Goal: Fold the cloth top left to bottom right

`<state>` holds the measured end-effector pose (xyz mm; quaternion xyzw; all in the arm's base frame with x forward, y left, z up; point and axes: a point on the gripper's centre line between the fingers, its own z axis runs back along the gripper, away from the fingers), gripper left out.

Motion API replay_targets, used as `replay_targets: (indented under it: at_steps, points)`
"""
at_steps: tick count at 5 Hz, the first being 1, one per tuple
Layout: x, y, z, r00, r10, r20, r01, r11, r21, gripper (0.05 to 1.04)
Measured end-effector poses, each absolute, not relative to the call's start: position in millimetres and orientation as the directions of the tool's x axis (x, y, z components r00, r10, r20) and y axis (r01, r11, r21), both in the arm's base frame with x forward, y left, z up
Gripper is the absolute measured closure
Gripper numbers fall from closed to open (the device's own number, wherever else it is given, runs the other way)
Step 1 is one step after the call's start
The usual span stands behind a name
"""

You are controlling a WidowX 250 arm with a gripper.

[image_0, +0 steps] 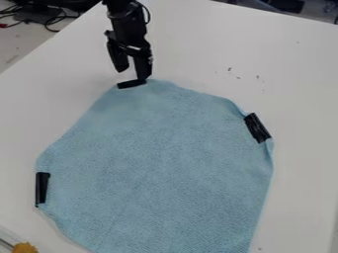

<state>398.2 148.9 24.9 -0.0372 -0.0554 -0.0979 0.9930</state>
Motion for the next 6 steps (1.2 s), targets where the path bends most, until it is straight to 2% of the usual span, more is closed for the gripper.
replay_targets:
  at_steps: [1, 2, 4, 5, 6]
  points:
    - [389.1, 144.0, 19.8, 0.980, -0.168, 0.103, 0.177, 0.980, -0.086, 0.083]
    - [395.5, 144.8, 20.7, 0.975, -0.169, 0.144, 0.181, 0.981, -0.073, 0.083]
    - [401.3, 146.8, 10.3, 0.974, -0.176, 0.141, 0.188, 0.979, -0.077, 0.083]
    - [405.7, 148.6, 9.5, 0.972, -0.178, 0.154, 0.190, 0.979, -0.069, 0.137]
    - [408.2, 149.8, 9.4, 0.971, -0.169, 0.168, 0.181, 0.982, -0.059, 0.419]
